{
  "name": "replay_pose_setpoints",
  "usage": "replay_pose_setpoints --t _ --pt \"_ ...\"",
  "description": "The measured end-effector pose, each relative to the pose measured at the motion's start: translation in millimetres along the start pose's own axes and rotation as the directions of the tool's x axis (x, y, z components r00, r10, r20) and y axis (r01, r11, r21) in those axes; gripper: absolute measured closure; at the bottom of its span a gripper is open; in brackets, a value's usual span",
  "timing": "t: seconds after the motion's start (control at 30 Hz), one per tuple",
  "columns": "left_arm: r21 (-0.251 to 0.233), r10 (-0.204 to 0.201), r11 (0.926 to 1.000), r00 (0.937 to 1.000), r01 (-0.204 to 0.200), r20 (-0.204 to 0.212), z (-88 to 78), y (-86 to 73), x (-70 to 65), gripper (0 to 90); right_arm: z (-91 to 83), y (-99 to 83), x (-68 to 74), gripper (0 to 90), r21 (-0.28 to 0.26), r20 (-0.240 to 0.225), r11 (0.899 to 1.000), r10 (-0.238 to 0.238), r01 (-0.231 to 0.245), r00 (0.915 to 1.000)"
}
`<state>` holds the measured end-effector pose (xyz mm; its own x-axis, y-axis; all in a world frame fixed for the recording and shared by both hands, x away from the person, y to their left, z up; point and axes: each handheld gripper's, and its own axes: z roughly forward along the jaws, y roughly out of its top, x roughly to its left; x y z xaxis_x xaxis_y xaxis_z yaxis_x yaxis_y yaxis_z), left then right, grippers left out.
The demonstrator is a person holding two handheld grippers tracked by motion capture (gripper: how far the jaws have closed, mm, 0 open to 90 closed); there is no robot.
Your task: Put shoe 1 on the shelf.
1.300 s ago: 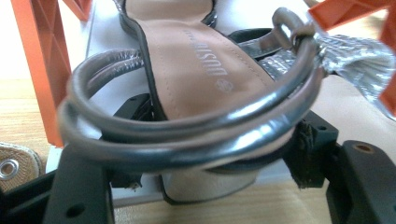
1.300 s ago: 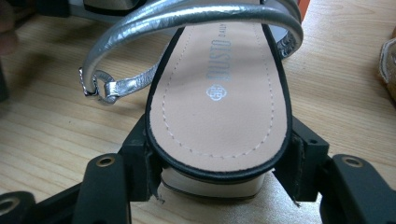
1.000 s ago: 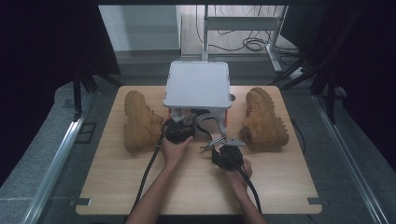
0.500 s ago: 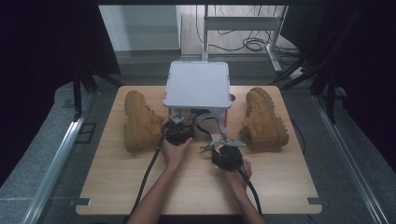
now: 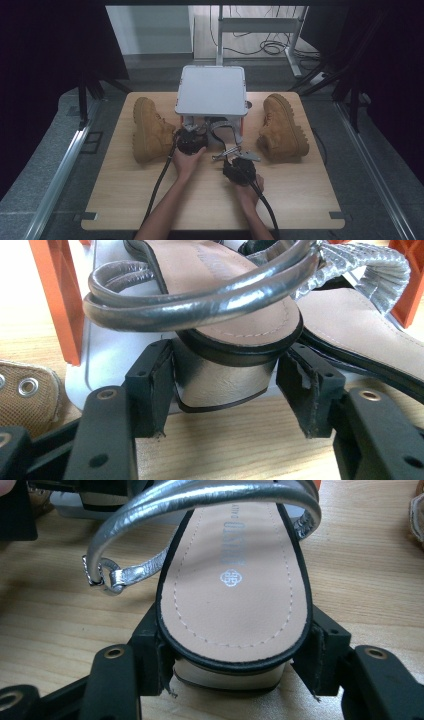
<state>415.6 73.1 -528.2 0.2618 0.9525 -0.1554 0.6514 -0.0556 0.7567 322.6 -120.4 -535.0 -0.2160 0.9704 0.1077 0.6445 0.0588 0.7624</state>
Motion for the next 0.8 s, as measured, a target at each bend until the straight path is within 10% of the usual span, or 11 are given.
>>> replay_pose_setpoints --t 0.8 --pt "0.007 -0.010 0.9999 0.9998 0.010 0.014 0.1 0.4 1.4 41.8 3.5 10.8 15.1 41.4 -0.108 0.084 0.993 0.052 -0.043 0.9951"
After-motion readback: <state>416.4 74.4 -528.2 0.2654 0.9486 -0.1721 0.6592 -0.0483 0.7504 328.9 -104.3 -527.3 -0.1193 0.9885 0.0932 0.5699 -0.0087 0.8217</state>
